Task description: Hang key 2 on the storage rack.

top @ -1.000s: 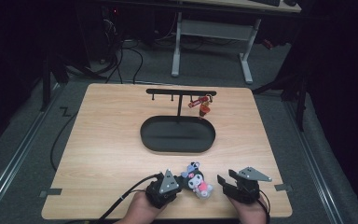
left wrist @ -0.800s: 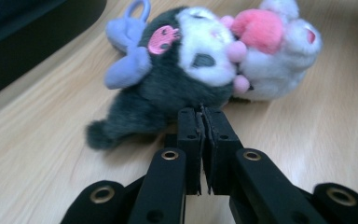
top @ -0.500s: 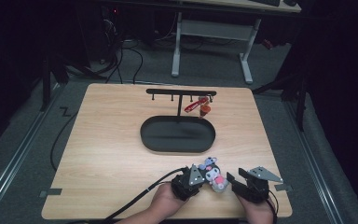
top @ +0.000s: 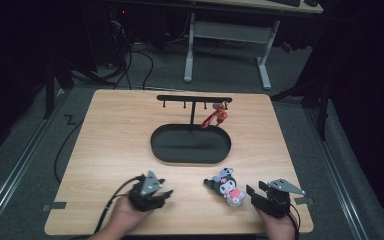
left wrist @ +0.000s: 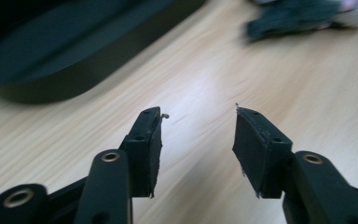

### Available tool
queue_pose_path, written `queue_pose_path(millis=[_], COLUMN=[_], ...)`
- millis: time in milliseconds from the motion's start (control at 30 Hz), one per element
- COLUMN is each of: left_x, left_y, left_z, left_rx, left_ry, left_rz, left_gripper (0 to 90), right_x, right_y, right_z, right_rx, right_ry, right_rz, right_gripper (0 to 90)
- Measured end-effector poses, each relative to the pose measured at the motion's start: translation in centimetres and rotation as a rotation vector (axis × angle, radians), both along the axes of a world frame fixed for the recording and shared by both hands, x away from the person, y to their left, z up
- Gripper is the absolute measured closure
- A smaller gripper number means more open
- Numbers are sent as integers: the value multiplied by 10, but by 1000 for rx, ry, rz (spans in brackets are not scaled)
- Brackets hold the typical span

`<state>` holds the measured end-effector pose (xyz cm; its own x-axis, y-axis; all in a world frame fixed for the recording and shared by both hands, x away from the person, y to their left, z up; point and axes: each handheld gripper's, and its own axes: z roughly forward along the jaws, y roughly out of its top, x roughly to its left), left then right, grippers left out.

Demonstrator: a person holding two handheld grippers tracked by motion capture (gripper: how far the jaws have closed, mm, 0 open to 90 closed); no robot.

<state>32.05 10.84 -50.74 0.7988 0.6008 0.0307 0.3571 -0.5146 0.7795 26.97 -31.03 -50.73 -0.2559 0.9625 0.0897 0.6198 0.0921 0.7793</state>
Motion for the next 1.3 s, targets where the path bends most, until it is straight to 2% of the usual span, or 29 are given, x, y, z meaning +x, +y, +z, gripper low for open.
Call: queue_pose_path(millis=[67,133,167,233,267,333,400,467,733,800,900,967,1033,1133,1233,1300], left_x=[6,10,14,20,20,27,30,30,33,33,33,34,34,35,35,34], left_y=[25,46,52,60,60,65,66,65,62,61,59,59,59,60,60,58], left_z=[-2,-6,-6,-5,-5,-5,-5,-5,-7,-7,-7,-7,-7,-7,-7,-7], left_rx=[17,-5,-10,3,3,-28,-42,-34,-46,-57,-45,-51,-50,-43,-52,-52], left_ry=[-12,-17,-16,-56,-56,-44,-29,-35,-15,-8,-23,-15,-17,-28,-25,-28], left_rz=[55,108,126,166,166,197,192,187,187,185,176,174,173,162,154,146], left_gripper=[464,443,433,398,386,370,358,349,348,348,344,341,339,340,340,342], right_x=[2,4,6,7,7,8,7,6,6,7,8,8,11,14,17,23], right_y=[1,1,1,2,2,4,6,7,1,0,-2,-1,-1,-1,2,4], right_z=[0,-2,-2,-1,-1,-1,-1,-1,-1,-1,3,6,7,8,15,21], right_rx=[-7,-18,-18,-13,-13,-28,-44,-65,-28,-42,-46,-49,-66,-32,-72,-91], right_ry=[8,11,14,13,13,7,3,0,44,59,63,71,103,172,187,214], right_rz=[-3,-8,-11,-19,-19,-20,-26,-46,-52,-51,-54,-57,-44,-19,-3,-3], right_gripper=[443,431,426,421,421,419,415,402,362,361,357,349,342,323,313,276])
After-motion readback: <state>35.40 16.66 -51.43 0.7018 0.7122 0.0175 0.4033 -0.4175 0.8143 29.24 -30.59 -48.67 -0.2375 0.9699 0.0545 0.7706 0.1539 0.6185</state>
